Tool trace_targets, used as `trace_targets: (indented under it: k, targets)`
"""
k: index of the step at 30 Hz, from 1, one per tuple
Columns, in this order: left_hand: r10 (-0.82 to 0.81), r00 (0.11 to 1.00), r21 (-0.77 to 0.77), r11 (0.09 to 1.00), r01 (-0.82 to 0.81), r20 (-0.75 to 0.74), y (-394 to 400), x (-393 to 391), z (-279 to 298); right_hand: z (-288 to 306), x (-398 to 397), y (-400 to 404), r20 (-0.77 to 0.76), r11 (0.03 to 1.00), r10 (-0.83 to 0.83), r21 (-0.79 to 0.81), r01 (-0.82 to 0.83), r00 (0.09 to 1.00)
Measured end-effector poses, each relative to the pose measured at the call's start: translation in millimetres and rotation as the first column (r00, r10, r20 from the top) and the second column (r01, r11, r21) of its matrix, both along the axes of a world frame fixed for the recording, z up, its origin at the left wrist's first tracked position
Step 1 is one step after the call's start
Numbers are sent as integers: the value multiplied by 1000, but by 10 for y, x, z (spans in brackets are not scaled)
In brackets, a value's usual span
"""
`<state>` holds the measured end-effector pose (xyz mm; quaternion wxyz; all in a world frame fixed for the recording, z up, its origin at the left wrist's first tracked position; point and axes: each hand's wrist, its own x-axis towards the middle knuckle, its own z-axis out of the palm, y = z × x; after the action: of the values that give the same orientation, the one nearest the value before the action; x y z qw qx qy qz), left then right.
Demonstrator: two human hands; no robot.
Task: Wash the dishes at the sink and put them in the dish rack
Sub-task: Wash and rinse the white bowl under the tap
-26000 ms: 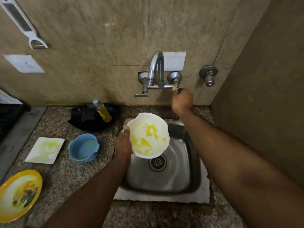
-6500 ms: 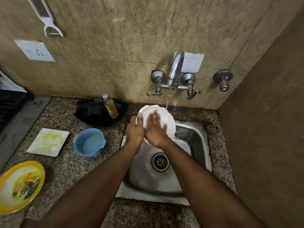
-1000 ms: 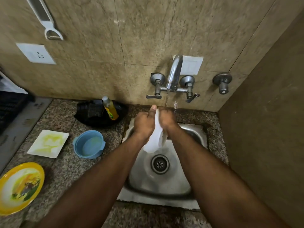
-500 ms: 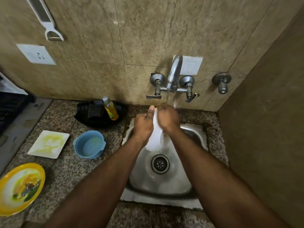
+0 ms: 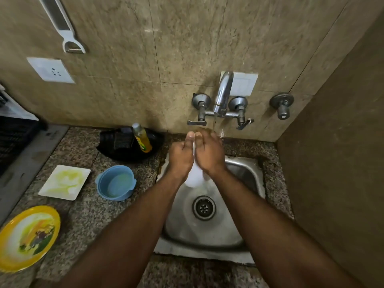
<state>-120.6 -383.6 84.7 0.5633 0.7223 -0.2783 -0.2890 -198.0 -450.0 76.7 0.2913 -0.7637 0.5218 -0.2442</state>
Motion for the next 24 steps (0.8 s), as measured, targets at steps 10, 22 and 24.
trace_targets:
  k: [10, 22, 24]
  targets:
    - [-77, 990, -22, 997, 75, -118, 90, -37, -88, -146, -188, -512, 162, 822, -260, 554, 130, 952]
    - [66, 982, 99, 994, -49, -177, -143, -75, 275, 215, -271, -77, -26, 999, 8, -38, -9, 1000]
    - [160, 979, 116, 983, -145, -130, -124, -79, 209, 145, -261, -85, 20, 997, 62, -39, -62, 998]
